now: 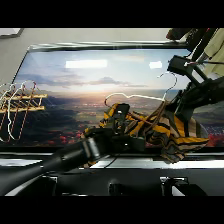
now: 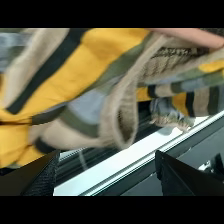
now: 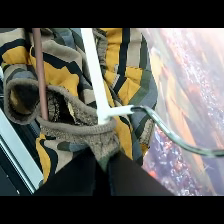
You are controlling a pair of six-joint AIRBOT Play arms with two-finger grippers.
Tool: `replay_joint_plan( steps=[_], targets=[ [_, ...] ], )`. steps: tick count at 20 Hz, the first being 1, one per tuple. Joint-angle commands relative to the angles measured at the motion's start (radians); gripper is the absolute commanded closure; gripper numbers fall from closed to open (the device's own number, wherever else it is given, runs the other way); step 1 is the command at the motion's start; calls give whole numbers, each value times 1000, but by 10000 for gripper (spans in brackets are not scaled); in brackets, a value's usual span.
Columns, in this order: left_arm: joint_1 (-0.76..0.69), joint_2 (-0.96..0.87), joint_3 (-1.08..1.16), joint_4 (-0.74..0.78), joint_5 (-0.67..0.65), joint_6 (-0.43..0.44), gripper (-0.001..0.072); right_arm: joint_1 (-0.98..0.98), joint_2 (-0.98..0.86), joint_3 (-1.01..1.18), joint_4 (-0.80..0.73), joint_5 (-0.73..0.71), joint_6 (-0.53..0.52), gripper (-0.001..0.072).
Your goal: Fold the clothes and pants, and hang the long-sleeved shirts on hangers.
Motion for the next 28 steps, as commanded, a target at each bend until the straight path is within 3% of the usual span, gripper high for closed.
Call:
replay_joint_plan(
  steps=[1,3,5,7,8,10,11,14,16,18,25,28],
  targets=[
    [-19,-96,75,55,-62,-179,9,1,1,0,0,0,3,687],
    [-18,-114,76,77,-64,-224,16,1,1,0,0,0,16,687],
    [-15,-123,75,132,-59,-302,131,1,1,0,0,1,29,687],
    [-5,-130,75,133,-18,-320,139,1,1,0,0,1,29,687],
    [-1,-133,75,133,5,-320,260,1,1,0,0,0,29,687],
    [0,-132,76,133,24,-319,589,1,1,0,0,1,29,687],
    [0,-129,76,133,11,-316,678,1,1,0,0,1,29,687],
    [17,-98,76,134,-127,-294,679,1,1,0,-1,10,39,687],
    [48,-71,76,132,-214,-199,680,1,3,0,-1,32,48,687],
    [89,-46,76,124,-224,-98,679,1,16,0,-5,53,47,688],
    [283,-14,76,-20,-223,106,679,1,83,0,-70,80,72,688],
    [346,-14,76,-69,-223,142,679,1,96,0,-71,89,72,688]
  ],
)
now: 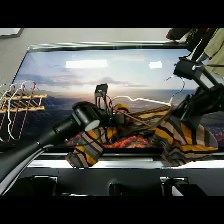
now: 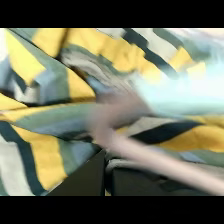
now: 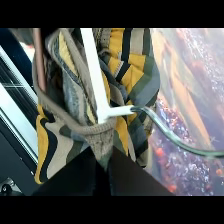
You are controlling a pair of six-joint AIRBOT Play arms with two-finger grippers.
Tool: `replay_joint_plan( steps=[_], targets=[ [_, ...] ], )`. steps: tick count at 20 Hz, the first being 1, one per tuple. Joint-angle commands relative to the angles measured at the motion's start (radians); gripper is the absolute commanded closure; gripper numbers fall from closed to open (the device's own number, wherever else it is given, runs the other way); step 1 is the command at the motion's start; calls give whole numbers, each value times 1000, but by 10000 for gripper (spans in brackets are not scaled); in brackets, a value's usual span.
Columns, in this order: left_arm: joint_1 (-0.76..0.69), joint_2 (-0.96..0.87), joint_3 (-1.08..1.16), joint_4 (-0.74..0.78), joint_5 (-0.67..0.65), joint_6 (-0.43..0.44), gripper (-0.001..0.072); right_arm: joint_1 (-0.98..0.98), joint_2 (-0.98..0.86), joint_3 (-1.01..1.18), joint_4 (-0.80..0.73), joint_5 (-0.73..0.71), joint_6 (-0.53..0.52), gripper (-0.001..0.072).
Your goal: Fold the clothes and pants, and hang the long-sleeved shirts on hangers.
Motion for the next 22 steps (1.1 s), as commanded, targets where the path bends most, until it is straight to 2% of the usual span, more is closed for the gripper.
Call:
replay_joint_plan(
  steps=[1,4,9,14,22],
  targets=[
    [81,3,1,-75,-4,69,680,1,16,0,-14,15,2,688],
    [118,4,1,-140,37,127,679,1,16,0,-23,14,-2,688],
    [163,4,1,-177,41,182,679,1,16,0,-26,23,-2,688],
    [215,4,14,-248,48,279,679,1,15,0,-33,20,-26,689],
    [221,4,64,-247,34,293,679,1,14,-69,-102,-47,-43,689]
  ],
)
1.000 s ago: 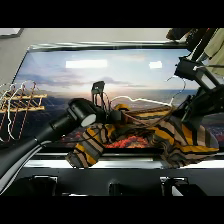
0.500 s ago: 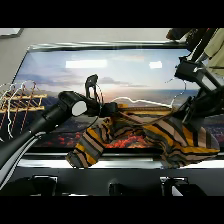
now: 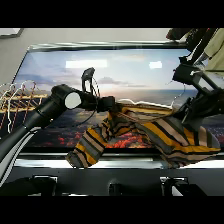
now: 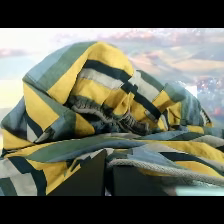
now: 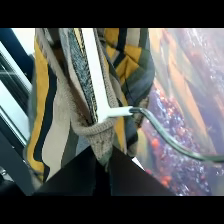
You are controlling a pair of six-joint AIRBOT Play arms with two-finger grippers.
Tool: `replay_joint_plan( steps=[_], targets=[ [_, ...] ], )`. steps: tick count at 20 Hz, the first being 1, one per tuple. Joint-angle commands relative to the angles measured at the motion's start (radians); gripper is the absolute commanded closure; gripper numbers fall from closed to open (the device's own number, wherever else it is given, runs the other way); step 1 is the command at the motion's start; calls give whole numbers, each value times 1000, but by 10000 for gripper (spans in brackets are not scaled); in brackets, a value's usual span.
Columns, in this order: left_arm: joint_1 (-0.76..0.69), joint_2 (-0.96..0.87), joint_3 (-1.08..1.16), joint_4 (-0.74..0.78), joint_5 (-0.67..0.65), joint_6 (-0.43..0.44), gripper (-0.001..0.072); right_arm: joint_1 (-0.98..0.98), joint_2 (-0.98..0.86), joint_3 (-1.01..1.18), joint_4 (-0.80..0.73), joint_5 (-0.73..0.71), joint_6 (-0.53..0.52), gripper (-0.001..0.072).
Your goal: Fold the clothes and pants, and hang the long-sleeved shirts on hangers.
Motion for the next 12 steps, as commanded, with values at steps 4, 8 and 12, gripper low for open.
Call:
replay_joint_plan(
  steps=[4,8,12],
  targets=[
    [1,1,29,-18,-16,10,679,2,-2,-26,-52,-105,-23,689],
    [1,1,77,-28,-18,10,679,2,-26,-26,-37,-103,-61,689],
    [1,1,107,-28,-11,9,680,2,-44,-28,-1,-114,-78,689]
  ],
)
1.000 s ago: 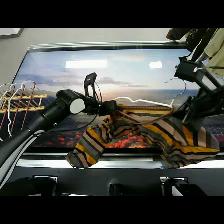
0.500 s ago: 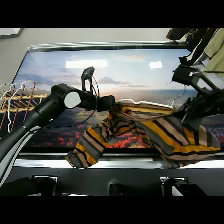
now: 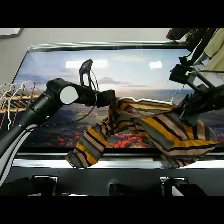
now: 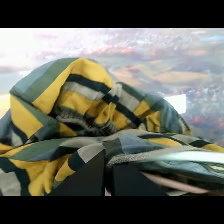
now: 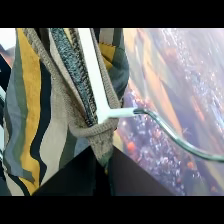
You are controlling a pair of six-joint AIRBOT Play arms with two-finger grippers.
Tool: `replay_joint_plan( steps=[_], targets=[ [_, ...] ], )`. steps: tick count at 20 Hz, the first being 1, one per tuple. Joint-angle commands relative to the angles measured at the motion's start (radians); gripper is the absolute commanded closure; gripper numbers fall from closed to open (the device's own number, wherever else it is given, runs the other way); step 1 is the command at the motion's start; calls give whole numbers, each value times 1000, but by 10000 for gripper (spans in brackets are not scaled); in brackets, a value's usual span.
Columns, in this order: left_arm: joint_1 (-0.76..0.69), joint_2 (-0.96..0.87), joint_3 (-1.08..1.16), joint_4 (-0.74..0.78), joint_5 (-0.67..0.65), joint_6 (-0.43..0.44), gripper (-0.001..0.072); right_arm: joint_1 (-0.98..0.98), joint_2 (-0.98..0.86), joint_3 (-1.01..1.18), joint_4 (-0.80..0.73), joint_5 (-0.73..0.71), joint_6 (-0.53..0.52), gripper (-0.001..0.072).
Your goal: Fold the clothes and pants, and hang the long-sleeved shirts on hangers.
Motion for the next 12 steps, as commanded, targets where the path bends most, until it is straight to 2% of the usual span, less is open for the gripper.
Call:
replay_joint_plan(
  steps=[1,12],
  targets=[
    [-1,1,31,-6,8,1,680,1,-13,-4,33,-21,-15,689],
    [-1,1,167,-5,9,0,680,1,-83,-6,98,-80,46,690]
  ],
)
